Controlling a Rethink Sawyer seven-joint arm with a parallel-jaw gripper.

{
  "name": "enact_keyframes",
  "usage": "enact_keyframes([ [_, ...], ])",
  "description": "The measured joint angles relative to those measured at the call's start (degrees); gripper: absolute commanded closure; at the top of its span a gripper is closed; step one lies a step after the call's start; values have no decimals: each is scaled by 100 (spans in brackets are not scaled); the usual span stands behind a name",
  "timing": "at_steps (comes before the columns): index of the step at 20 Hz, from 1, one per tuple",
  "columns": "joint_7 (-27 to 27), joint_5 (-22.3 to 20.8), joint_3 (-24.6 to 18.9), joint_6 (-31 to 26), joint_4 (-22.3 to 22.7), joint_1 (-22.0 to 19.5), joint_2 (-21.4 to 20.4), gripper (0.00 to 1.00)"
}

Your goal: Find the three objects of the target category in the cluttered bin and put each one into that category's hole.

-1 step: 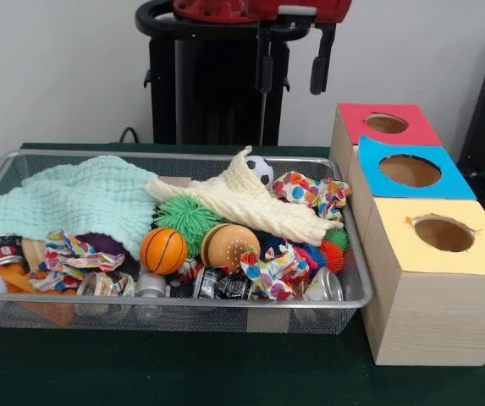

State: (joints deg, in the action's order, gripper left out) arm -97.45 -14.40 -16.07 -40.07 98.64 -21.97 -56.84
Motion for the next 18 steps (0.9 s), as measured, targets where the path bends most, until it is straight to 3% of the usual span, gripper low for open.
enact_keyframes([
  [18,0,-2,2,0,20,-55,81,0],
])
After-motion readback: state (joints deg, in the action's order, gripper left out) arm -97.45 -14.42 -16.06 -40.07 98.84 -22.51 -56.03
